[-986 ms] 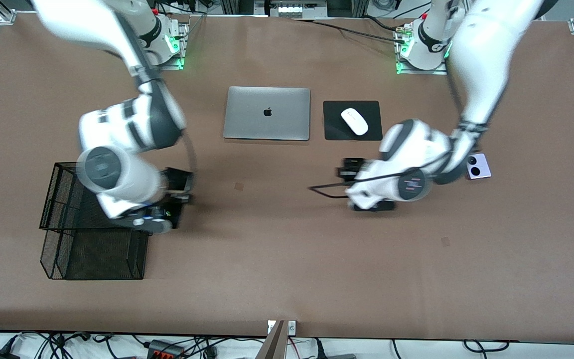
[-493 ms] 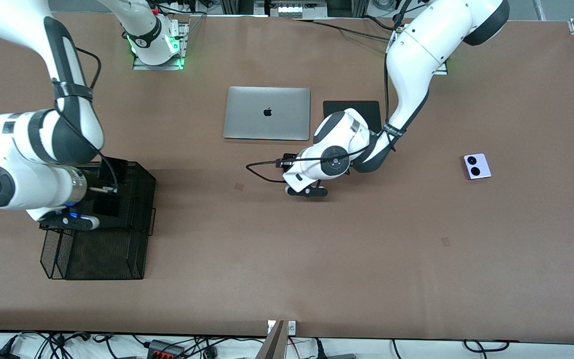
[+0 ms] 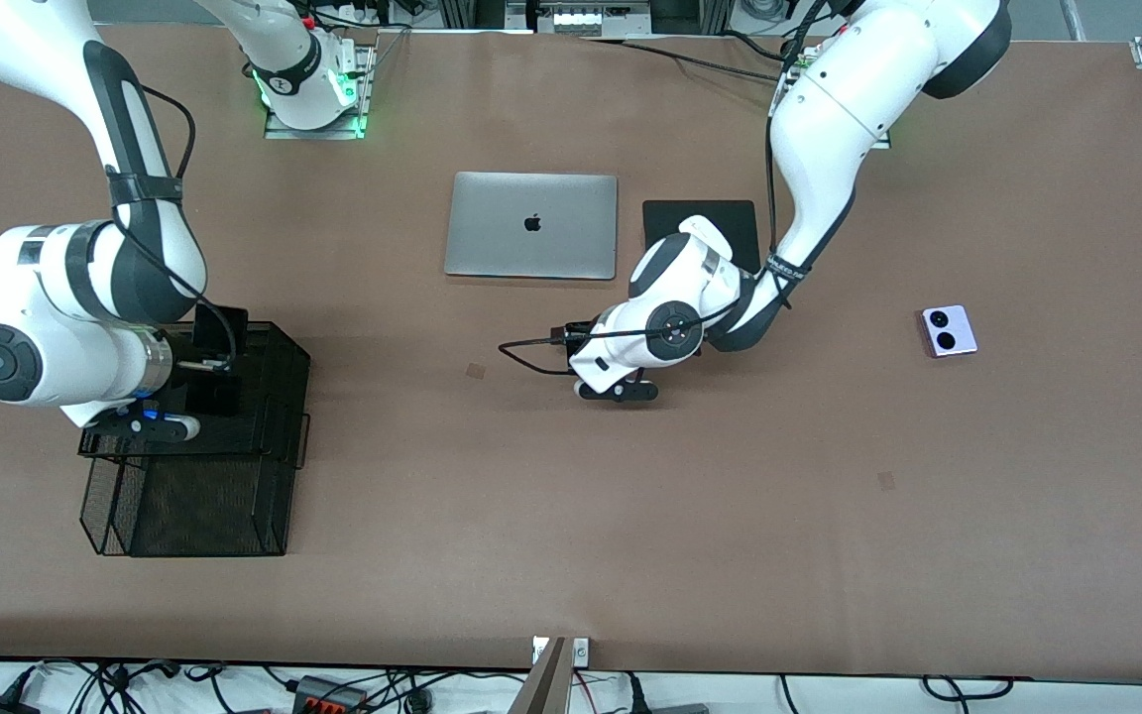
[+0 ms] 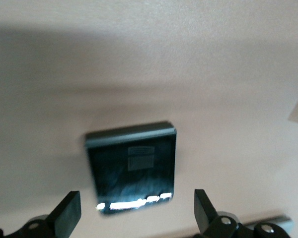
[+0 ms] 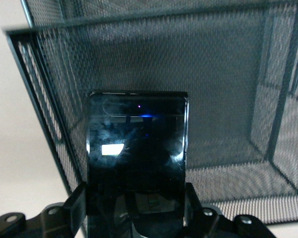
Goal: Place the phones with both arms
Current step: 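Drop the black phone into the basket while the left gripper sets down the flip phone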
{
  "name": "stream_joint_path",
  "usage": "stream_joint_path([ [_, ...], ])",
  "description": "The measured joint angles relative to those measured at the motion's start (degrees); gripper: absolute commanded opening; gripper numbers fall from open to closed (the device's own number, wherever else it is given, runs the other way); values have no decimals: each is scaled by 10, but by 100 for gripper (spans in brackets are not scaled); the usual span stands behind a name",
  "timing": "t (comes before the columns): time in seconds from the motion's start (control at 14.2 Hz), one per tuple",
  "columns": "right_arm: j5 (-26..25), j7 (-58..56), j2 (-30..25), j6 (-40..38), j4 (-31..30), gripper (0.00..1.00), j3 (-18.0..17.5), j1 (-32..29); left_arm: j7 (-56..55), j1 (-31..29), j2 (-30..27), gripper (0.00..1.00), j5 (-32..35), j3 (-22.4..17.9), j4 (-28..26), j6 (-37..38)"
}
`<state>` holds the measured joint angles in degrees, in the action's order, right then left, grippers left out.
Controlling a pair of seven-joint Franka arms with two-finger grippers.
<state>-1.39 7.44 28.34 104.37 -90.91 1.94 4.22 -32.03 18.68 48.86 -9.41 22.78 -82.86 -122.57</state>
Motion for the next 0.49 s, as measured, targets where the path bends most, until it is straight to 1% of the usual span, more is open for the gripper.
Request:
stream_joint_path([
  [0.07,-1,-3,3,15,0,45,0,0,0,-6,-18,100,4,-8,5,37],
  [0.14,-1,-6,7,25,-1,84,0,0,1,-13,-39,100,22,-18,7,79],
  [0.21,-1,-7,12,34,-2,100,0,0,1,-23,-61,100,56,-25,9,122],
  [0.35,-1,-7,23,51,-2,100,0,-2,1,-52,-100,100,131,-31,10,196],
  [0.49,-1,-10,25,59,5,100,0,-5,4,-90,-121,100,186,-35,9,255],
])
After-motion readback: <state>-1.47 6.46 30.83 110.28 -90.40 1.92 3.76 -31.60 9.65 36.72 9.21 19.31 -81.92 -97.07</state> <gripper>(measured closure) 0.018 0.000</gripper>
